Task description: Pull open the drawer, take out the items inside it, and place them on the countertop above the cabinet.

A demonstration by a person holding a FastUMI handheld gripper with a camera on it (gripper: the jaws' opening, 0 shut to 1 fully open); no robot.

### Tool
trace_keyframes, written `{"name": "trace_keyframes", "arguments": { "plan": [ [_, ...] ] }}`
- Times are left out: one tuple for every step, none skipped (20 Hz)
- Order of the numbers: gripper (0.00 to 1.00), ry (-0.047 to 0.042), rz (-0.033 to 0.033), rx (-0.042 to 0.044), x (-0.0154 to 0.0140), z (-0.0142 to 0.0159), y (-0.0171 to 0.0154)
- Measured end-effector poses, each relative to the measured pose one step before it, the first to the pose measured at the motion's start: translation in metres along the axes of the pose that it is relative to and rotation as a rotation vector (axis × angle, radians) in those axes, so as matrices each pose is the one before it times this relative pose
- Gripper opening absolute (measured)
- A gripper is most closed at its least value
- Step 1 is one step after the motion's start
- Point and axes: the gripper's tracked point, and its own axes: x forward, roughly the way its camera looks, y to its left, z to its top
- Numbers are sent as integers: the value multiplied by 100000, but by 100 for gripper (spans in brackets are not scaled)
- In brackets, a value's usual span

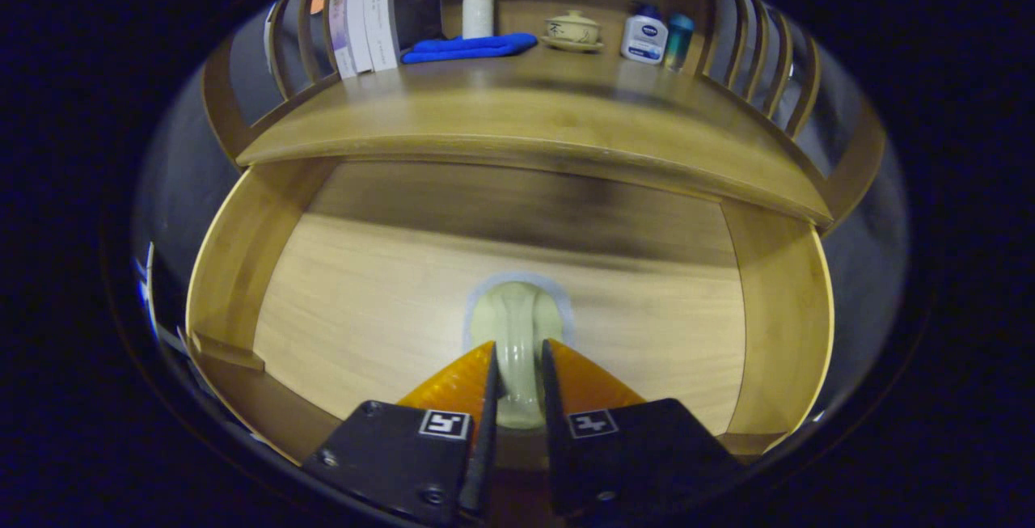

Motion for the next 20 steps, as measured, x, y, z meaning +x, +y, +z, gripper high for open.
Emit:
{"name": "trace_keyframes", "arguments": {
  "plan": [
    [23,-126,-188,-536,-62,-13,-13],
    [22,72,-177,-571,-45,11,-5],
    [20,-127,145,-497,-32,63,28],
    [20,254,269,209,-88,117,-1],
    [19,-800,517,734,-267,335,58],
    [19,-1182,393,1511,-420,551,-76],
    [19,-1301,1126,1652,-646,562,23],
    [19,-1603,1413,909,-701,773,197],
    [19,-1825,905,210,-868,659,19],
    [19,-1986,844,-500,-895,859,76],
    [19,-1686,296,-280,-841,692,72],
    [19,-1541,1084,-617,-882,717,128],
    [19,-1575,819,217,-911,747,281],
    [19,-1010,1090,-416,-839,721,199],
    [19,-898,1113,343,-530,615,284],
    [19,-774,663,-489,-565,631,234],
    [19,-1190,144,118,-657,545,43],
    [19,-2064,274,-1242,-596,777,208],
    [19,-1791,-458,-740,-443,850,-36],
    [19,-1456,70,-913,-258,836,127]
  ]
}}
